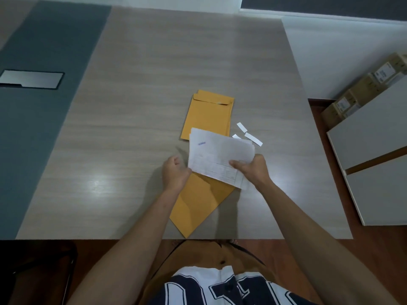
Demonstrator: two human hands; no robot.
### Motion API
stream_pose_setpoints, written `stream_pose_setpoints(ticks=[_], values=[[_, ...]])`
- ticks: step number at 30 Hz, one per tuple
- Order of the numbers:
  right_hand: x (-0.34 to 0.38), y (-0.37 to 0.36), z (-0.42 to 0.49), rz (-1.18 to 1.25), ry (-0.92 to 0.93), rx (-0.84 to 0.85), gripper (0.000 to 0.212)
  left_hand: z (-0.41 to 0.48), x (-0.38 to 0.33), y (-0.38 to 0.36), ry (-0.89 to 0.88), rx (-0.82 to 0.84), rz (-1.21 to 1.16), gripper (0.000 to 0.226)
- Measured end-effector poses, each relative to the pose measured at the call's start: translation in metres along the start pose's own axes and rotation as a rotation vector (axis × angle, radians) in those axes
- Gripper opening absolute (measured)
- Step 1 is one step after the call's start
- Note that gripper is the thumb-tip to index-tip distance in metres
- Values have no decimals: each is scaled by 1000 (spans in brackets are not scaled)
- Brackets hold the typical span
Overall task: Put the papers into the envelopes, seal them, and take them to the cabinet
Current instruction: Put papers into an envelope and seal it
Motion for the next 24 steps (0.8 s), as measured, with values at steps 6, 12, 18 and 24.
stream_pose_setpoints(ticks=[6,12,18,24], values=[[9,53,11,-154,68,-110,34,-22,-13,-51,-317,236,544,68],[17,80,16,-318,153,-131,31,-27,-19,-74,-440,318,1009,105],[19,94,22,-380,162,-69,32,-16,-31,-83,-507,311,1183,111],[16,102,33,-350,157,-54,27,-14,-38,-85,-518,312,1176,104]])
Point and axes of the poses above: each hand's wrist, its own z-axis towards the middle knuckle, its own y-axis out of the back of the hand, x = y × z, the point moved 5 cm from there along z, towards the middle knuckle, and after that the axes turned 3 degrees about -x, right-handed, at the moved point
